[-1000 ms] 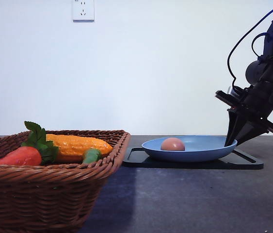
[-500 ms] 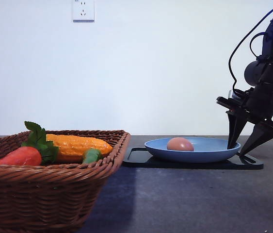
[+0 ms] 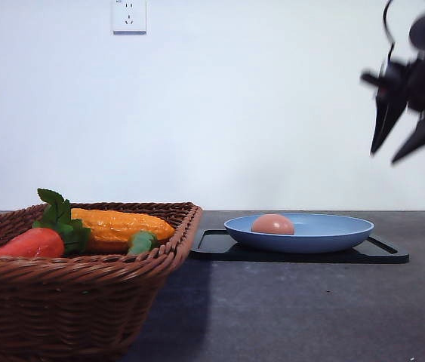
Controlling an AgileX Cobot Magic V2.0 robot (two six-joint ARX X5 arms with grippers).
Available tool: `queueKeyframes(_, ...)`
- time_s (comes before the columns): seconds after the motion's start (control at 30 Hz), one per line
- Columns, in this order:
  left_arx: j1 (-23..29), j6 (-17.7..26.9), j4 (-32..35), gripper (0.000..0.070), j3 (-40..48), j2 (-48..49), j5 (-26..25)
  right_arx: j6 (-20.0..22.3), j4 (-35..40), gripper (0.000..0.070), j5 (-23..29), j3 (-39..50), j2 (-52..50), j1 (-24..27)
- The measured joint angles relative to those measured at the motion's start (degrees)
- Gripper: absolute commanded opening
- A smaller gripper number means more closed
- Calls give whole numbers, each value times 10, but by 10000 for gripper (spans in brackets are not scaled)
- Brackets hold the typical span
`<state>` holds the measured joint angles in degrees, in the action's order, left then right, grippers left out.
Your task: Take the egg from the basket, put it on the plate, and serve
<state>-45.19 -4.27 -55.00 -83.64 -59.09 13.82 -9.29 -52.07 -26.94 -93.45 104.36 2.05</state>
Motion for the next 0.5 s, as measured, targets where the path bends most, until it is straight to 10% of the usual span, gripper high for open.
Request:
queueKeyframes(0.1, 7, 31, 13, 0, 0, -14, 0, 2, -16, 46, 1, 0, -45, -11)
queueKeyframes(0.5, 135, 67, 55, 0, 33, -33, -17, 62, -55, 0, 182, 0, -228, -166)
